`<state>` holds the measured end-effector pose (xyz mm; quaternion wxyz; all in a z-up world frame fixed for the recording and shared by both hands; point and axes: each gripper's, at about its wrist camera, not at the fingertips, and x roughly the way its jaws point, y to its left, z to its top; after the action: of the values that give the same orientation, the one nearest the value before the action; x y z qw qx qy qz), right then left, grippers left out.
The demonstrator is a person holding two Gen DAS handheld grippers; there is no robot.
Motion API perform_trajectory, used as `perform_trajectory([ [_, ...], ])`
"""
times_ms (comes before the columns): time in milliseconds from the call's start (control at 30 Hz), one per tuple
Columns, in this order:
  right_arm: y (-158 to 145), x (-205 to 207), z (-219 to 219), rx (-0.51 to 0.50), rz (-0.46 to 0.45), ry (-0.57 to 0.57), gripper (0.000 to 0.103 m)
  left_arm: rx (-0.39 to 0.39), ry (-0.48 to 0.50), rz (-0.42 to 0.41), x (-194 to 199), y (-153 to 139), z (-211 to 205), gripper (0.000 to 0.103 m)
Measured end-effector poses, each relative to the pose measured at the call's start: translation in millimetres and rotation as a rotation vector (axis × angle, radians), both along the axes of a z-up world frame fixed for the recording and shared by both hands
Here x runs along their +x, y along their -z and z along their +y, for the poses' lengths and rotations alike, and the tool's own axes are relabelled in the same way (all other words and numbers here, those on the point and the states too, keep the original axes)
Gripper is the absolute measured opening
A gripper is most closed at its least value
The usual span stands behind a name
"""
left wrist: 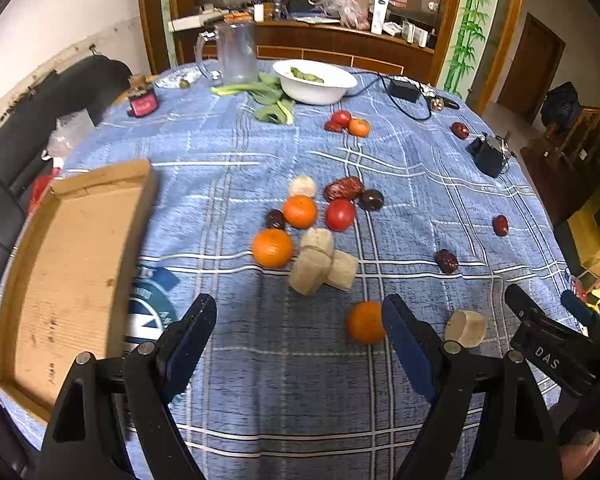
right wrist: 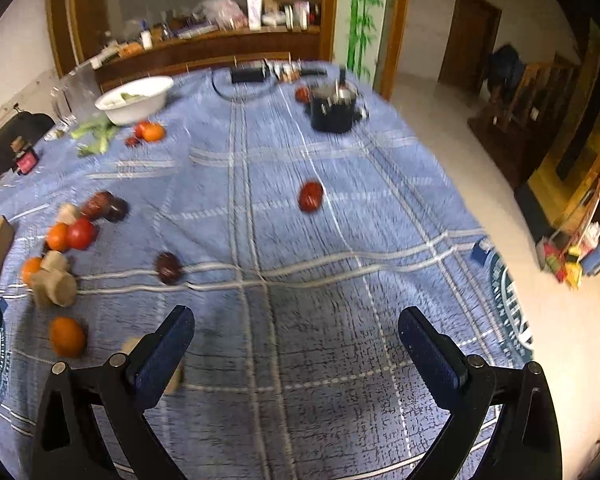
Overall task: Organize fruits
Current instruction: 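Move the right gripper to the beige cube and close on it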
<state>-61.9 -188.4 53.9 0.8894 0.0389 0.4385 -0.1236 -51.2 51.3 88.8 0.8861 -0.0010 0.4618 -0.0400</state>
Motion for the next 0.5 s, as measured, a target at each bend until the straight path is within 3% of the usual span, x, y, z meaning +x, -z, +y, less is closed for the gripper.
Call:
perform_trajectory([
  [300, -3.9, 0.4, 36.3, 0.054, 0.031, -0.114, 0.102, 0.026, 0.004, -0.018, -5.4, -4.9, 9.8, 0.084],
  [500, 0.5, -2.0, 43.7, 0.071, 0.048, -0.125, 0.102, 0.027, -0.002, 0.003, -3.3, -0.8, 19.3, 0.084],
])
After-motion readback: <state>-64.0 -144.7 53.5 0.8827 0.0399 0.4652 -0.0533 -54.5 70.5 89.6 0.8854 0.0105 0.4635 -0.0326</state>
